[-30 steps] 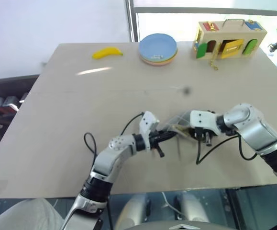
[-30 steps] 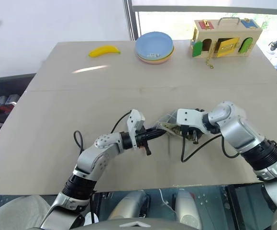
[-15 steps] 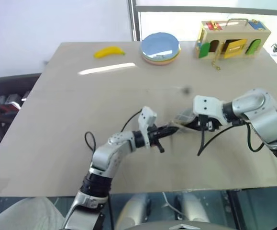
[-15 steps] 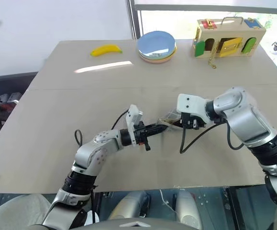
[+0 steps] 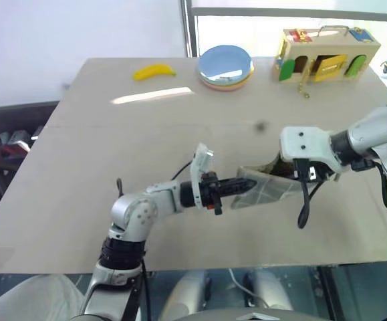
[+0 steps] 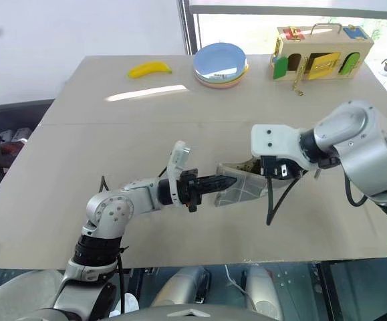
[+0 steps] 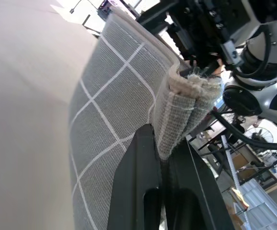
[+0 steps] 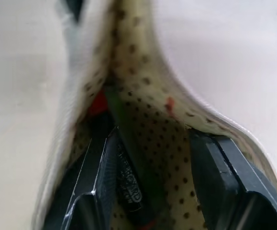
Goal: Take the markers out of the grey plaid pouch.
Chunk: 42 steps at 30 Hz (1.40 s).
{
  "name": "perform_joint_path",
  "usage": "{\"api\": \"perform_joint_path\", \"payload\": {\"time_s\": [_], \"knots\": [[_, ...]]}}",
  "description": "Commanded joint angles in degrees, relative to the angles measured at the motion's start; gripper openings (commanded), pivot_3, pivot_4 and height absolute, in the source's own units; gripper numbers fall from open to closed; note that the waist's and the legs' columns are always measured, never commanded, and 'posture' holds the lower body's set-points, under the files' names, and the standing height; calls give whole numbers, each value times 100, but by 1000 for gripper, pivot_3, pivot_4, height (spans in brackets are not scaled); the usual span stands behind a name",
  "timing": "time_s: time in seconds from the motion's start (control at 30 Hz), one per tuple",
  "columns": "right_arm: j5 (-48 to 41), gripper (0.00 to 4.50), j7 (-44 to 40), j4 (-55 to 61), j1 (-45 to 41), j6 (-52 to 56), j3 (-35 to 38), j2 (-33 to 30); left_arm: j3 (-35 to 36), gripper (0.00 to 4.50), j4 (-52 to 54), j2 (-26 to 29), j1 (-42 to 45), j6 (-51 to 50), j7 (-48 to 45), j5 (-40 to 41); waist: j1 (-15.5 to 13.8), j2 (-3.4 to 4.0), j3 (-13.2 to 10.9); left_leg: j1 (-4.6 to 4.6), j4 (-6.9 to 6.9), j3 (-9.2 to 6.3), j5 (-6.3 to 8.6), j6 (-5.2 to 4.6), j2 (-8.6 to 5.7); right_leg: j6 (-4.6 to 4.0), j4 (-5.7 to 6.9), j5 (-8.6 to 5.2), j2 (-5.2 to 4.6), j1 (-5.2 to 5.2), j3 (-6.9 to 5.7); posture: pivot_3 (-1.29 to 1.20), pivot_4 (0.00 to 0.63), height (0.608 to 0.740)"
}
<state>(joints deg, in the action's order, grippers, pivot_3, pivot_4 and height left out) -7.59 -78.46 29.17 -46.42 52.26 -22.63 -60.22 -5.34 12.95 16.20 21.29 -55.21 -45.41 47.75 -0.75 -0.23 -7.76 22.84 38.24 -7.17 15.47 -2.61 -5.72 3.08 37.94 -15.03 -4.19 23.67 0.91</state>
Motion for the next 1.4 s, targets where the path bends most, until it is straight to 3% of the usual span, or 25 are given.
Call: {"api": "perform_joint_path", "payload": {"time_s": [0.03,0.47,0.77,0.87,0.93,1.13,1.4], "knots": [[52,2353,0,-17,338,-172,-268,-90,-264,0,-45,96,-197,543,-125,-468,-2,0,0,0,0,1,0,0,0,0,-1,0,0,0,1,0,150,740],[963,2353,204,-798,136,-813,-1084,420,-494,0,-223,178,-504,1066,-378,-875,13,0,0,-6,1,5,0,1,1,0,4,0,1,0,4,0,150,740],[1417,2353,258,-965,565,-987,-1527,727,-550,0,-199,191,-606,1080,-420,-869,19,-4,5,-9,1,5,0,1,2,0,5,0,2,-1,5,0,150,740],[1530,1036,295,-1085,668,-1103,-1497,783,-571,0,-219,212,-639,1159,-454,-908,21,-7,12,-21,1,4,0,1,4,0,5,0,4,-11,4,0,150,740],[1499,474,266,-1074,707,-1088,-1409,798,-573,0,-240,223,-660,1216,-458,-934,20,-15,17,-27,1,4,0,1,4,0,4,0,4,-15,4,0,150,740],[1275,453,233,-877,829,-939,-983,742,-769,0,-419,338,-734,1849,-595,-1419,14,-16,18,-35,1,3,0,1,4,0,4,0,4,-23,3,0,150,740],[506,453,371,270,553,188,99,587,-953,0,-795,263,-712,3233,-522,-2318,-7,-10,13,-24,-1,2,0,1,3,-1,2,0,1,-19,3,0,150,740]]}}
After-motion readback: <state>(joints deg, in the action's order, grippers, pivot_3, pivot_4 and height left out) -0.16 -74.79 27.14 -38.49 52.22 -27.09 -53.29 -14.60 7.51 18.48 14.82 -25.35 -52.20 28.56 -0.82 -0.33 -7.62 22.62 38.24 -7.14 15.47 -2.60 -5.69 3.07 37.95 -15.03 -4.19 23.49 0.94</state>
